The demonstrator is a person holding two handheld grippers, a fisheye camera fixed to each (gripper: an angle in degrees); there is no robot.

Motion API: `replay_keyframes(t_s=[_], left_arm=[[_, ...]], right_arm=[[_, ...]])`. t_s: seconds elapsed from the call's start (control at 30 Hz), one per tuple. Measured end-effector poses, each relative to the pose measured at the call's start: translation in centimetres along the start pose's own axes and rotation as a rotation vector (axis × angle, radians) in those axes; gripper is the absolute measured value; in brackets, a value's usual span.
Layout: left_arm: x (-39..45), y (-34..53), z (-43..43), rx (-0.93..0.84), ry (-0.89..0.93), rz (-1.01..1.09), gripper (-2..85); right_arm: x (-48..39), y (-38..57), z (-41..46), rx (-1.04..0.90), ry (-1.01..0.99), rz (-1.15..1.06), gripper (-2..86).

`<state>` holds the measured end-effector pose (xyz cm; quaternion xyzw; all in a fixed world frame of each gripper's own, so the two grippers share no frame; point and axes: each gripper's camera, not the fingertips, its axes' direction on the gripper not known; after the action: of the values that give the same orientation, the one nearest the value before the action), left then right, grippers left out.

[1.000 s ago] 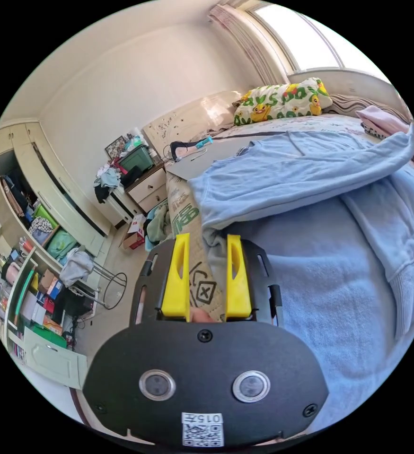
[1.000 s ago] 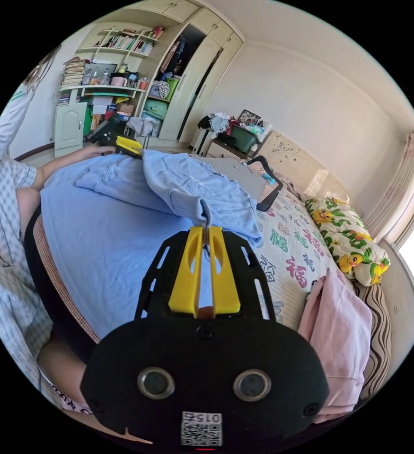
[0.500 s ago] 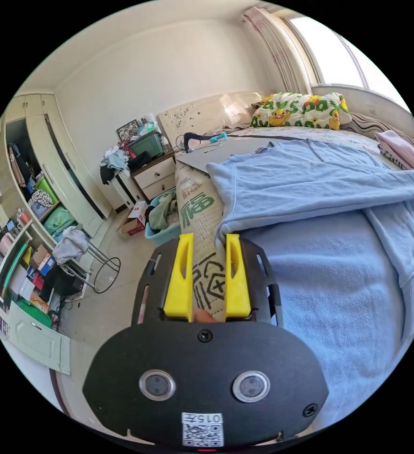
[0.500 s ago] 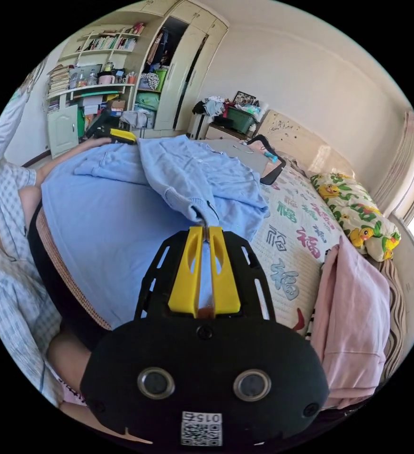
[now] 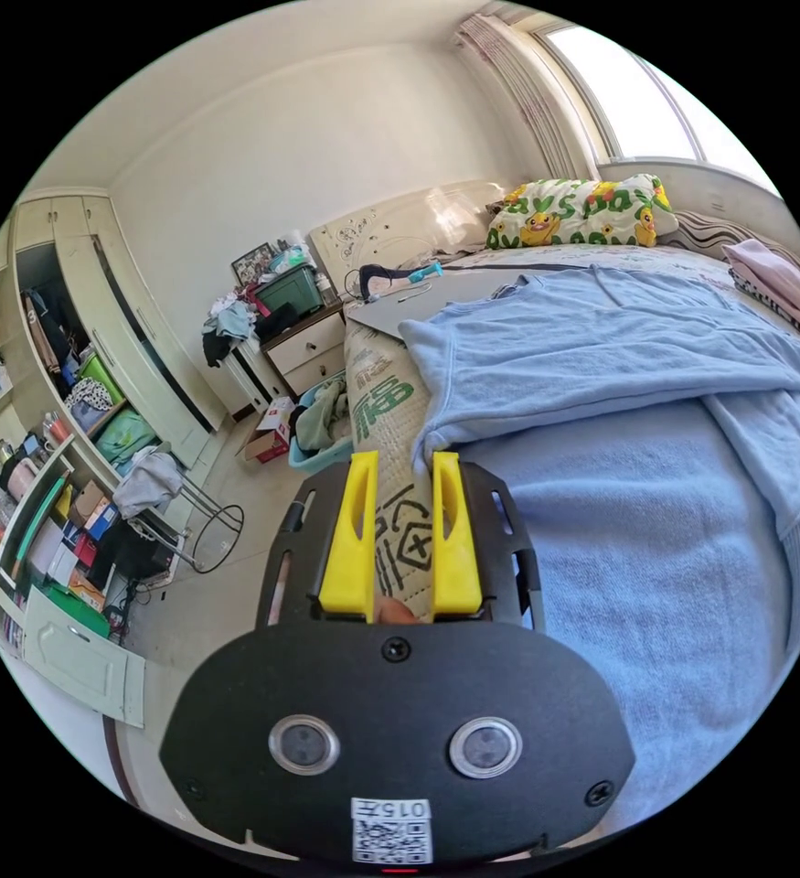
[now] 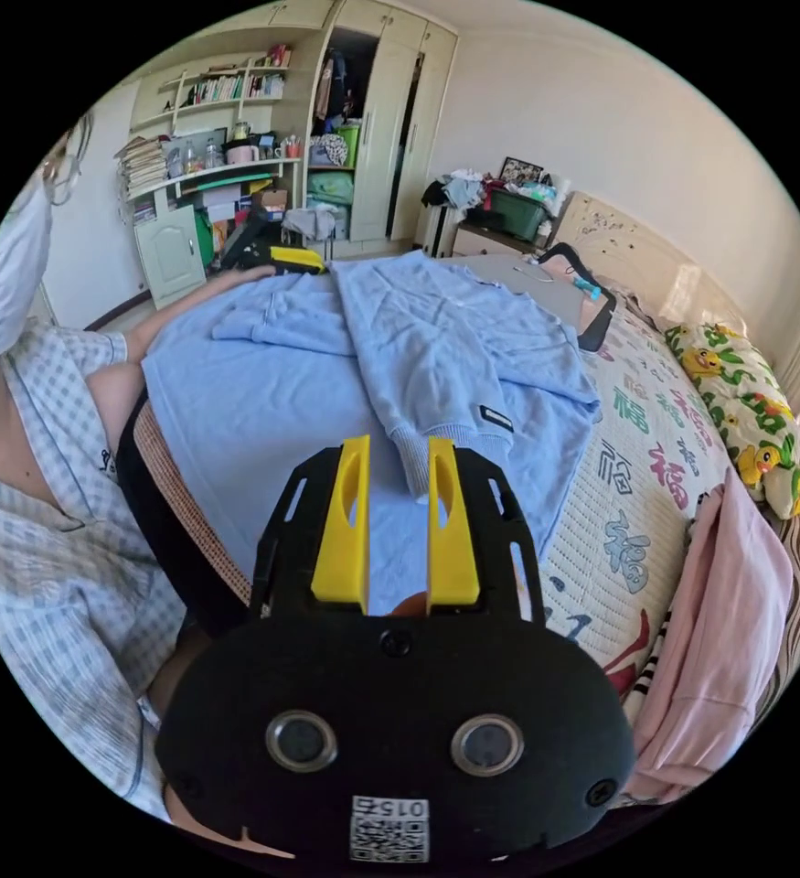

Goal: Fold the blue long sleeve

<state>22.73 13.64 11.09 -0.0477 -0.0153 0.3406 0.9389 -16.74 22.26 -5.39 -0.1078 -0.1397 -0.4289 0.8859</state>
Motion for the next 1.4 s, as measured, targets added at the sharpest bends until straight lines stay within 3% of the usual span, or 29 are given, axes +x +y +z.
replay_keyframes(t_s=[0.23, 0.4, 0.53, 0.73, 0.83, 0.93, 1.07, 1.23, 1.4], left_arm=[[-0.1, 1.9, 1.4, 0.0, 0.014, -0.004, 8.7], [-0.3, 3.5, 2.7, 0.0, 0.018, -0.005, 8.7], [-1.5, 4.8, 3.3, -0.006, 0.096, 0.001, 8.4], [-9.5, 7.2, 0.4, 0.177, 0.371, -0.221, 7.8], [-9.5, 1.2, 1.9, 0.169, 0.435, -0.161, 8.7], [-8.8, -6.1, 7.9, 0.05, 0.434, -0.172, 11.3], [-7.5, -12.4, 16.5, -0.033, 0.387, -0.202, 11.5], [-7.0, -13.8, 24.8, -0.113, 0.387, -0.265, 12.1], [-6.8, -13.0, 31.3, -0.248, 0.456, -0.266, 12.2]], right_arm=[[0.6, -0.1, -3.3, 0.013, -0.119, 0.015, 0.2], [0.7, -1.7, -3.5, -0.062, -0.148, 0.075, 0.4], [2.0, -2.5, -6.7, 0.029, -0.205, 0.1, 3.9], [8.4, -6.9, -8.9, 0.114, 0.058, 0.21, 5.3], [12.8, -13.0, -6.2, 0.181, 0.04, 0.211, 6.1], [16.9, -19.9, -0.8, 0.2, 0.111, 0.24, 7.8], [21.4, -28.8, 7.4, 0.124, 0.086, 0.3, 9.3], [22.9, -35.1, 14.5, -0.065, 0.247, 0.297, 11.4], [23.9, -37.2, 18.6, -0.212, 0.264, 0.303, 12.3]])
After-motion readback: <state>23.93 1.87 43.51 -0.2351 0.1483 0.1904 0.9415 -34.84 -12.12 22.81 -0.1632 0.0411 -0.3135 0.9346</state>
